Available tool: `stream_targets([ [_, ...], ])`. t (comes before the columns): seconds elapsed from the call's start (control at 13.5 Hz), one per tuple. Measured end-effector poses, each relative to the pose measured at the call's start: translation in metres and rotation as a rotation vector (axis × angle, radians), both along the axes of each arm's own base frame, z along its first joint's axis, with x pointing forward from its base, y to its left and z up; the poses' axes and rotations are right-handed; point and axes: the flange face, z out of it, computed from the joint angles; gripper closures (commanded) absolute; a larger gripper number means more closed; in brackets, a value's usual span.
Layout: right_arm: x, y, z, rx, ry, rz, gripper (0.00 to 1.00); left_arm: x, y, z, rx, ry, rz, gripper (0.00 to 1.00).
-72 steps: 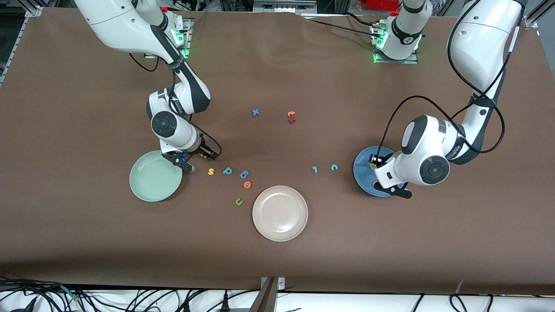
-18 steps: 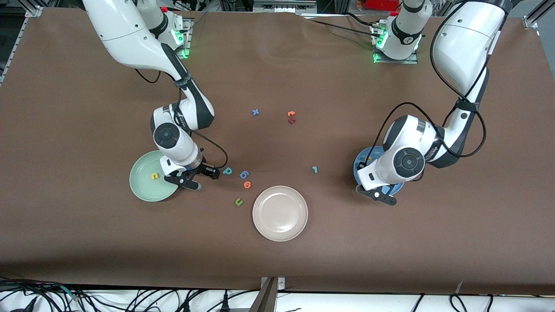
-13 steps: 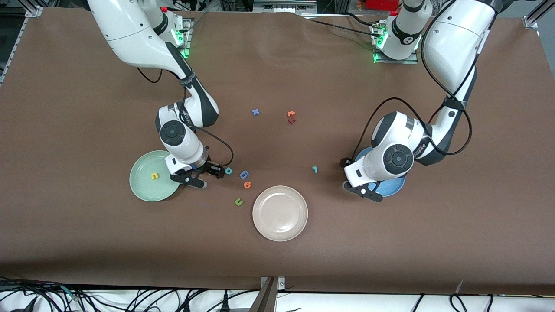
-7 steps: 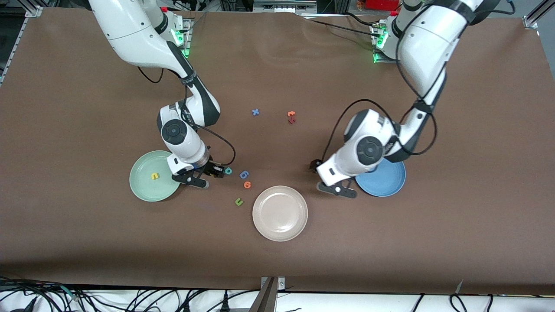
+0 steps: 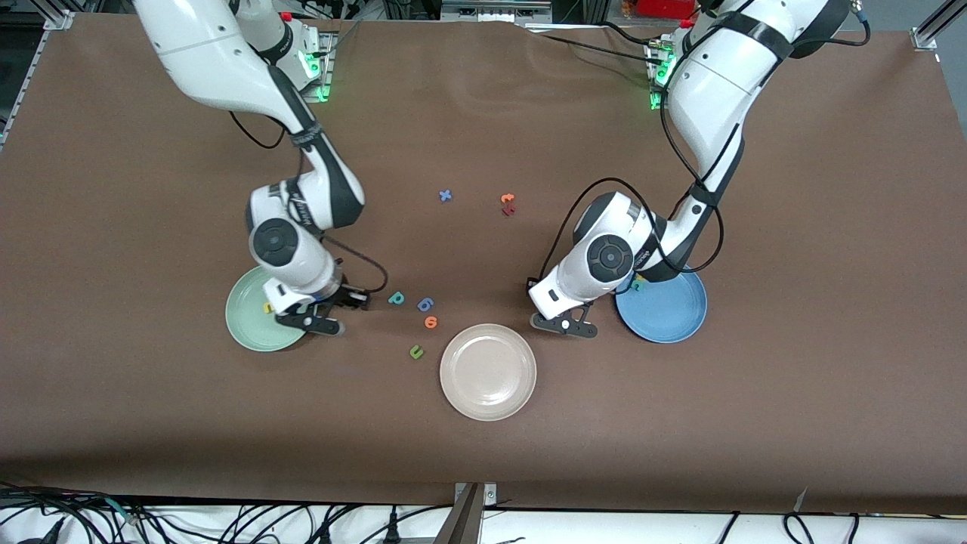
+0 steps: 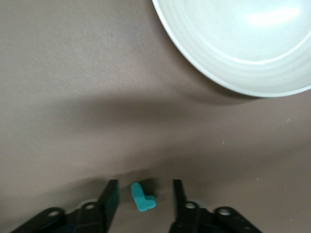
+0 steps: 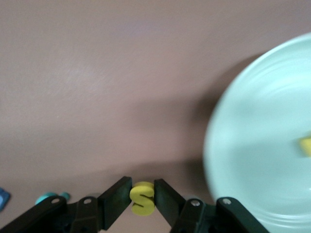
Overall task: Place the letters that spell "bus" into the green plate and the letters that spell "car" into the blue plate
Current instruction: 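Grasp the yellow s with the right gripper, then drop the s onto the green plate while the left gripper grips the L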
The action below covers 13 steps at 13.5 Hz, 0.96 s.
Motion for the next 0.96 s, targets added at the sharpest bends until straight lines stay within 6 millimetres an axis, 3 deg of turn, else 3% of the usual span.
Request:
stream_targets([
  [0.15,0.011,-0.039,0.029,-0.002,0.011,0.060,1.00,-0.004,-0.004,-0.005,0.002,0.007,-0.007,0.51],
  [0.3,0.019,-0.081,0.034,-0.003,0.025,0.104,0.96,-0.006,-0.007,-0.007,0.003,0.008,-0.012,0.51],
  [0.37,0.020,-0.097,0.029,-0.004,0.034,0.118,0.83,-0.006,-0.008,-0.007,0.003,0.008,-0.014,0.51],
  [0.45,0.019,-0.107,0.023,-0.004,0.046,0.119,0.62,-0.007,-0.009,-0.007,0.004,0.008,-0.016,0.51],
  [0.52,0.018,-0.109,0.015,-0.006,0.058,0.118,0.48,-0.007,-0.009,-0.007,0.004,0.009,-0.016,0.51],
  [0.59,0.017,-0.107,0.008,-0.006,0.069,0.121,0.16,-0.007,-0.009,-0.007,0.005,0.009,-0.016,0.56],
  [0.67,0.015,-0.104,0.002,-0.005,0.078,0.126,0.06,-0.007,-0.009,-0.007,0.005,0.009,-0.016,0.63],
  [0.74,0.014,-0.102,-0.001,-0.005,0.083,0.129,0.03,-0.007,-0.008,-0.008,0.008,0.011,-0.017,0.73],
  [0.96,0.015,-0.097,0.000,-0.003,0.080,0.102,0.03,-0.008,-0.006,-0.011,0.014,0.020,-0.016,0.85],
])
